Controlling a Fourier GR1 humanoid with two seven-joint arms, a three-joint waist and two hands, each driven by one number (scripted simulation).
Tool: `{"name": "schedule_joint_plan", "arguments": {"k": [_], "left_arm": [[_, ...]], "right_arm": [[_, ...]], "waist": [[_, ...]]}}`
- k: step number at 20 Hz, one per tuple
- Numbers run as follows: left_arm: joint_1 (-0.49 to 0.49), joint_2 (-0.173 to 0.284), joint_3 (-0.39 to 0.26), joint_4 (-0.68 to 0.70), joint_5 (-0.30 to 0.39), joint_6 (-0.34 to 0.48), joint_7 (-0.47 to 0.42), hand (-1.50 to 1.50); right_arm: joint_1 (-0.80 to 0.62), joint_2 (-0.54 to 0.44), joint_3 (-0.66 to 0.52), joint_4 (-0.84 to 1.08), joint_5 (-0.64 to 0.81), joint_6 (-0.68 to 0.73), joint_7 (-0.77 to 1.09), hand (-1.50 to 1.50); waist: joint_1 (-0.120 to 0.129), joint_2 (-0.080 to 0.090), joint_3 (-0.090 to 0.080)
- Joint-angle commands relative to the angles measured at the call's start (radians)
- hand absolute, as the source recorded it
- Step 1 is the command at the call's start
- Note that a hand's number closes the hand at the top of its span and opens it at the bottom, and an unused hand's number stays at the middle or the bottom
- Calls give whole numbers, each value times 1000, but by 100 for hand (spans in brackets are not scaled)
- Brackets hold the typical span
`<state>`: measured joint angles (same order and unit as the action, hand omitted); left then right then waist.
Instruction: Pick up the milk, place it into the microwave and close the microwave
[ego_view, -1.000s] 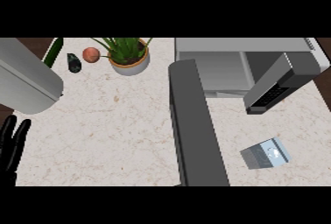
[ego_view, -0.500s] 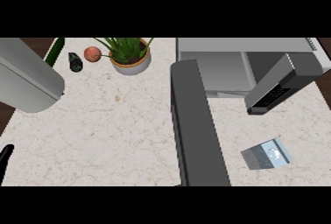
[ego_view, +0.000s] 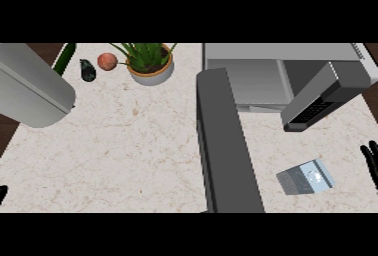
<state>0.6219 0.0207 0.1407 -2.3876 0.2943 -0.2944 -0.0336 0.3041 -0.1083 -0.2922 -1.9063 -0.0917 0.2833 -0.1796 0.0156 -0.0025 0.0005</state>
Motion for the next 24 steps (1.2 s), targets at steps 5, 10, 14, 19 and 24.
{"name": "schedule_joint_plan", "arguments": {"k": [5, 10, 14, 19, 24], "left_arm": [[104, -20, -10, -119, 99, -37, -37, -150], [169, -17, 42, -158, 179, -94, -13, -150], [171, -20, 63, -104, 173, -125, -62, -150], [242, -20, 62, -119, 188, -150, -119, -150], [187, -9, 91, -93, 211, -150, -74, -150]], "right_arm": [[-60, -23, -51, 357, 98, -2, -233, -150], [-56, -45, -43, 492, 158, 5, -341, -150], [-136, -68, -44, 702, 252, -57, -495, -150], [-207, -60, -23, 835, 302, -112, -559, -150], [-323, -108, -59, 1097, 285, -70, -705, -150]], "waist": [[5, 1, 1], [5, 0, 1], [12, 1, 1], [10, 0, 1], [5, 4, 2]]}}
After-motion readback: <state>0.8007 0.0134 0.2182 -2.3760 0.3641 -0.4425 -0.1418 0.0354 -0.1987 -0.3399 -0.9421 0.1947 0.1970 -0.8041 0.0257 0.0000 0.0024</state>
